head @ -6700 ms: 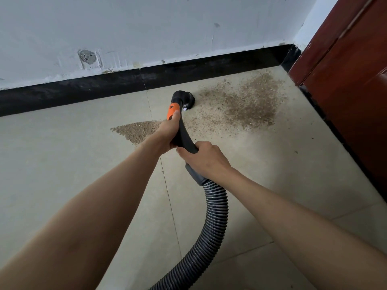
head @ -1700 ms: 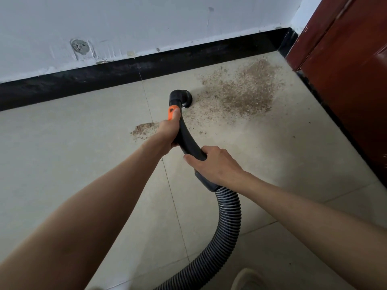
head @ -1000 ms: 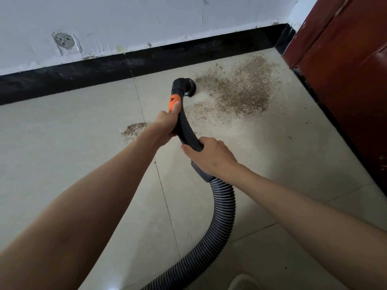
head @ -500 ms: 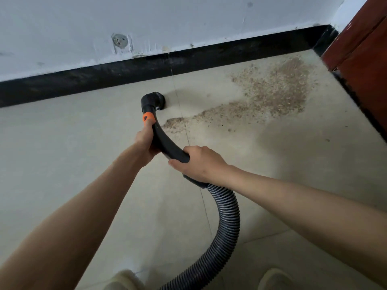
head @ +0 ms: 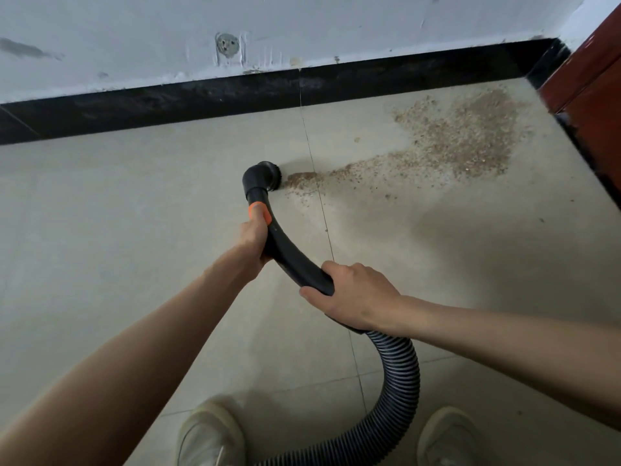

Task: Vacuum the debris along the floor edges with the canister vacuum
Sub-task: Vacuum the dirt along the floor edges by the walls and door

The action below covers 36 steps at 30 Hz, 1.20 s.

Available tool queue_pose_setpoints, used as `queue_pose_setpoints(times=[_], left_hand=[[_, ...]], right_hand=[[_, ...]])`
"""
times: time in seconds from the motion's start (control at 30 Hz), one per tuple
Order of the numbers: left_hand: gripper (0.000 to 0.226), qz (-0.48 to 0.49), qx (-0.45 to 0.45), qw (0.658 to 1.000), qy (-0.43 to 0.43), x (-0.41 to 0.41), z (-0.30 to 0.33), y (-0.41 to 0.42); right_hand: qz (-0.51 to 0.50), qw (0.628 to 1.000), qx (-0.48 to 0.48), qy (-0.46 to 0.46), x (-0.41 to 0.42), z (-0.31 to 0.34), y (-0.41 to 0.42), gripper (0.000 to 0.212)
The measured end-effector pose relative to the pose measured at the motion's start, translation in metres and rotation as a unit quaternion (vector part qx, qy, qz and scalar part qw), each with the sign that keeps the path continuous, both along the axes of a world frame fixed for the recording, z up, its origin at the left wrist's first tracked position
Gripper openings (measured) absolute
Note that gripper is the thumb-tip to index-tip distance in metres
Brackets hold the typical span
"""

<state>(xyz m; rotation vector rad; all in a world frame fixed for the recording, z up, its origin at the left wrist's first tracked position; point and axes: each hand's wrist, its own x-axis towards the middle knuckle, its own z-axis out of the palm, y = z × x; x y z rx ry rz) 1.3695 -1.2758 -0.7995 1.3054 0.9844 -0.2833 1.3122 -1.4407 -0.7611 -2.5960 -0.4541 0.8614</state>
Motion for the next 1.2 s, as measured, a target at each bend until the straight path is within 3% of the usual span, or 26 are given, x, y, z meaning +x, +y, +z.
queue_pose_setpoints(times=[0.27, 0.43, 0.8, 1.2], left_hand=[[0.033, -0.057, 0.000, 0.998, 0.000, -0.012, 0.001, -0.012], [0.037, -0.064, -0.012, 0.998, -0.003, -0.017, 0.000, -0.013], [0.033, -0.073, -0.022, 0.997, -0.014, 0.002, 0.006, -0.022], [0.042, -0.091, 0.003, 0.996, 0.012, -0.035, -0.008, -0.043]], right_hand=[[-0.015, 0.996, 0.007, 0.090, -0.001, -0.004, -0.009, 0.050], [-0.018, 0.988, 0.060, 0.142, 0.007, -0.006, 0.003, 0.043], [-0.028, 0.996, 0.023, 0.085, 0.021, -0.005, 0.008, 0.047], [-0.032, 0.991, 0.020, 0.126, -0.021, -0.006, -0.020, 0.050]])
